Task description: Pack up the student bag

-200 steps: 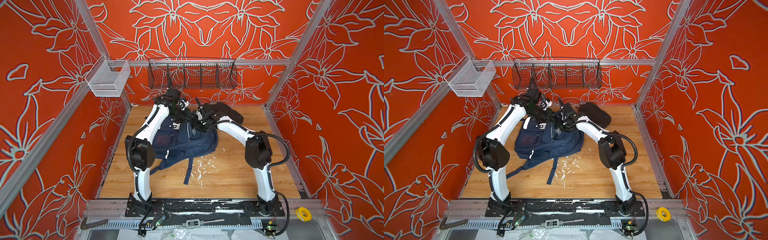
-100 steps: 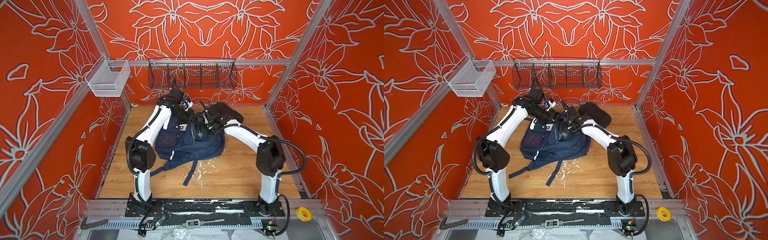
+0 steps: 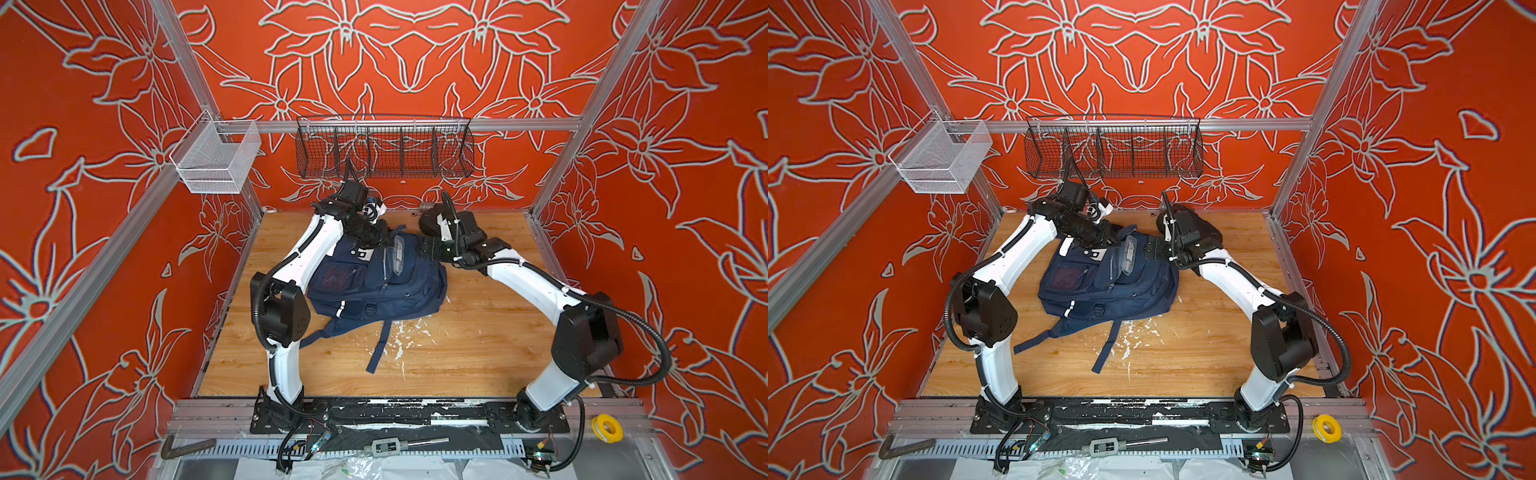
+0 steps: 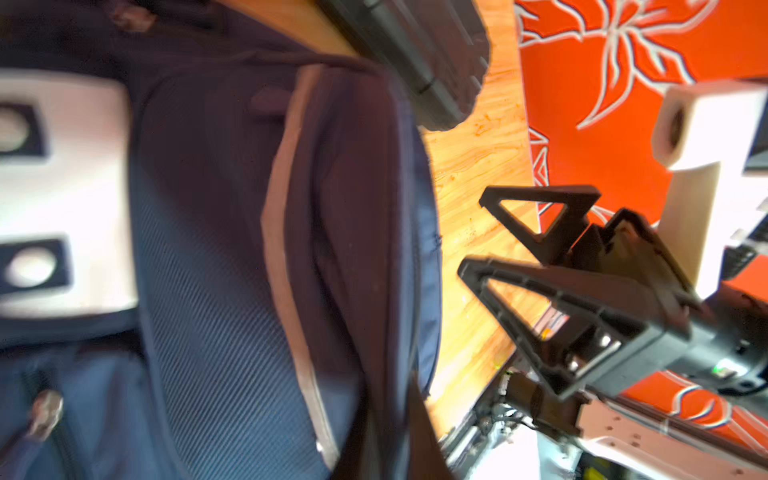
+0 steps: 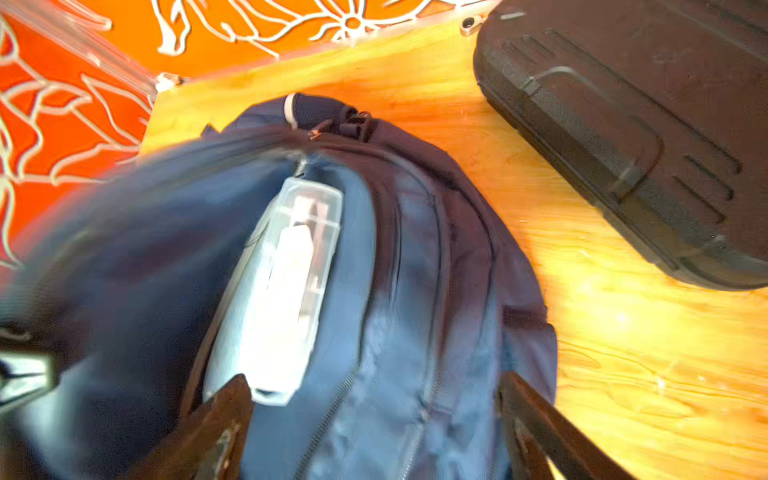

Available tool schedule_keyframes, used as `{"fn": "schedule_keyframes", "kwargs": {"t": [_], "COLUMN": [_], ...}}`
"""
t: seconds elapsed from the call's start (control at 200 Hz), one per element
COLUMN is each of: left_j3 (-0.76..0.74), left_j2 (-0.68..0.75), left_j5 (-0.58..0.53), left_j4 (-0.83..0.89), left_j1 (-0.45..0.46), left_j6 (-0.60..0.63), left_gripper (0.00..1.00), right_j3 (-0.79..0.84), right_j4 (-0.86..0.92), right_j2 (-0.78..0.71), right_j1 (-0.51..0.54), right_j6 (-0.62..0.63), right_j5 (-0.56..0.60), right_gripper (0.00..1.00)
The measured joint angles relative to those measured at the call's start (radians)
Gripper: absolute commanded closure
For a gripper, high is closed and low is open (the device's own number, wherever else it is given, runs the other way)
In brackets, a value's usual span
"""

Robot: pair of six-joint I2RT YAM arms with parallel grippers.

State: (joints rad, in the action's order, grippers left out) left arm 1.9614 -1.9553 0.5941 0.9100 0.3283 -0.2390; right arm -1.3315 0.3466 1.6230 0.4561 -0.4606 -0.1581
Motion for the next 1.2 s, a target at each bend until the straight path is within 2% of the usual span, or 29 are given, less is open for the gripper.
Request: {"fn": "schedule_keyframes", "kwargs": {"t": [0.065, 0.15, 0.19, 0.28, 0.375, 0.47, 0.585, 0.665, 0.756, 0.836, 0.936, 1.001, 1.091, 1.201], "left_j3": [-0.006, -0.037, -0.054, -0.102, -0.201, -0.386, -0.634, -0.752, -0.810, -0.832, -0.871, -0.912, -0.977, -1.040], "left_j2": [0.009, 0.047, 0.072, 0.145, 0.235, 0.331, 0.380, 0.375, 0.376, 0.378, 0.392, 0.403, 0.414, 0.444], "left_j5": [-0.014, -0.053, -0.077, -0.149, -0.203, -0.264, -0.344, -0.390, -0.418, -0.430, -0.433, -0.431, -0.426, -0.409], "left_j4": [-0.034, -0.070, -0.076, -0.082, -0.103, -0.161, -0.267, -0.331, -0.393, -0.473, -0.567, -0.628, -0.703, -0.793], "left_j1": [0.027, 0.056, 0.060, 0.055, 0.046, 0.044, 0.045, 0.045, 0.044, 0.044, 0.044, 0.044, 0.044, 0.045], "left_j6": [0.025, 0.104, 0.148, 0.315, 0.517, 0.737, 0.978, 1.084, 1.158, 1.211, 1.268, 1.291, 1.312, 1.318], "left_gripper": [0.56, 0.33, 0.29, 0.29, 0.33, 0.34, 0.36, 0.38, 0.39, 0.40, 0.41, 0.41, 0.41, 0.41], "right_j3": [0.017, 0.024, 0.024, 0.024, 0.042, 0.086, 0.106, 0.084, 0.053, 0.039, -0.012, -0.059, -0.100, -0.132], "right_j4": [0.001, -0.002, -0.005, -0.008, -0.007, -0.003, 0.014, 0.023, 0.019, 0.008, 0.027, 0.047, 0.085, 0.112], "right_j2": [-0.055, -0.135, -0.166, -0.207, -0.204, -0.179, -0.121, -0.058, 0.008, 0.051, 0.120, 0.169, 0.200, 0.211], "right_j1": [0.002, 0.004, 0.004, 0.006, 0.015, 0.037, 0.067, 0.085, 0.101, 0.109, 0.109, 0.107, 0.087, 0.041], "right_j6": [0.049, 0.120, 0.145, 0.186, 0.200, 0.188, 0.138, 0.084, 0.028, -0.018, -0.055, -0.062, -0.066, -0.071], "right_j5": [0.013, 0.031, 0.036, 0.040, 0.037, 0.015, -0.015, -0.045, -0.077, -0.107, -0.155, -0.179, -0.211, -0.288], "right_gripper": [0.07, 0.09, 0.10, 0.15, 0.22, 0.28, 0.29, 0.29, 0.34, 0.49, 0.79, 0.90, 1.00, 1.00]}}
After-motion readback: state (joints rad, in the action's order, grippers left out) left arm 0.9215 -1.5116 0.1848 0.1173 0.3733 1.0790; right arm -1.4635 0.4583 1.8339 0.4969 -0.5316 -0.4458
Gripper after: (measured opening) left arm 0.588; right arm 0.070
